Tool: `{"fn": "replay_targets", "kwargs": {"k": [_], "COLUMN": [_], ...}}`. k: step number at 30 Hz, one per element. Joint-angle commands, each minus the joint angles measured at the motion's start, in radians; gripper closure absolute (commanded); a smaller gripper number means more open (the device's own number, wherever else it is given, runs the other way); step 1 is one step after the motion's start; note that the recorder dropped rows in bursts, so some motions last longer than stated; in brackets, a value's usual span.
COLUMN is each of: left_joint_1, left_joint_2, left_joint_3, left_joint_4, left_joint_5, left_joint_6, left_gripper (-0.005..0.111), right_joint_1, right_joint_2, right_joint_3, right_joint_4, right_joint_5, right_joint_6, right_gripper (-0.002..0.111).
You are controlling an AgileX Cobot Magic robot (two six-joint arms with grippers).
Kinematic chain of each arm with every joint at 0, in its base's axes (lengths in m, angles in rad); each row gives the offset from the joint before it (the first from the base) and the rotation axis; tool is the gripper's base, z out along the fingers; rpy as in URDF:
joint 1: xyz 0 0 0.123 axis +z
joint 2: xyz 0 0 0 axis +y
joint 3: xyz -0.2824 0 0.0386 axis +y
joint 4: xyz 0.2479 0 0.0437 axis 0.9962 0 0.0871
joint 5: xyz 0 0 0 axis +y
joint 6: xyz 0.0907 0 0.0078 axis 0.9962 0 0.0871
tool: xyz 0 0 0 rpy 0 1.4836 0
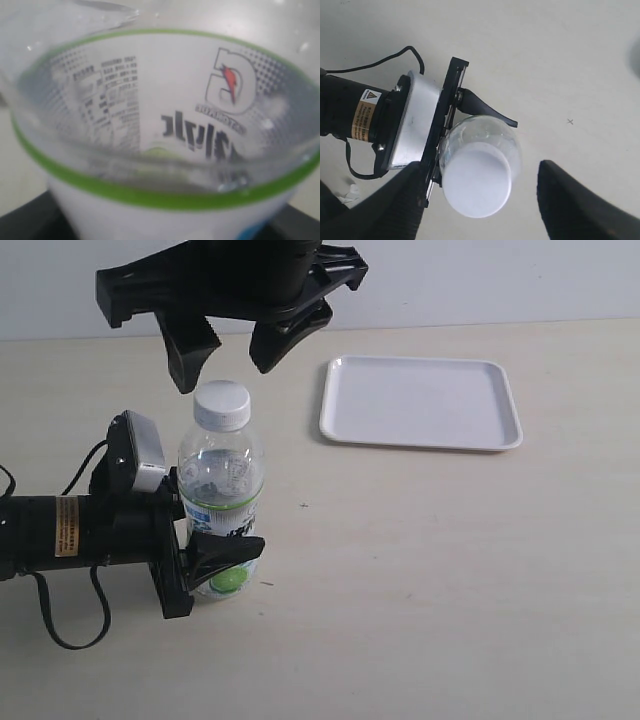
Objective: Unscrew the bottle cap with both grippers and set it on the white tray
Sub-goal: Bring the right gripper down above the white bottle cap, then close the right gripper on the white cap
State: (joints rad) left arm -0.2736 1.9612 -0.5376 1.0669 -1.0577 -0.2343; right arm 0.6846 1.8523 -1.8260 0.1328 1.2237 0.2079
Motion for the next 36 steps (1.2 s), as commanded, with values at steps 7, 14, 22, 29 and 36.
{"fn": "replay_targets", "kwargs": {"k": [7,14,22,29,36], "left_joint_1": [-0.008,-0.008,-0.008,-0.008,-0.008], "left_joint_2": [-0.009,-0.009,-0.009,-0.009,-0.009], "left_joint_3": [0.0,0.0,0.0,0.0,0.0], "left_joint_4": [0.006,0.0,0.0,0.0,0.0], "left_joint_5": [0.008,0.009,0.009,0.009,0.009], "left_joint_6": [-0.005,-0.005,-0.005,-0.005,-0.005], "left_gripper": [0.107,0.107,0.107,0.107,0.107], "right_joint_1": [0.002,0.002,0.002,0.002,0.002], "right_joint_2": [0.048,0.046,0.046,0.002,-0.002], "right_joint_3": [-0.005,-0.005,0.038,0.038,0.038], "right_joint_4": [0.04,0.049,0.054,0.016,-0.003], "right_joint_5": [-0.003,-0.003,-0.003,-0.003,-0.003], "right_joint_6": [-0.024,-0.03,-0.128,-0.128,-0.127], "right_gripper": [0.047,0.052,0.052,0.052,0.052]}}
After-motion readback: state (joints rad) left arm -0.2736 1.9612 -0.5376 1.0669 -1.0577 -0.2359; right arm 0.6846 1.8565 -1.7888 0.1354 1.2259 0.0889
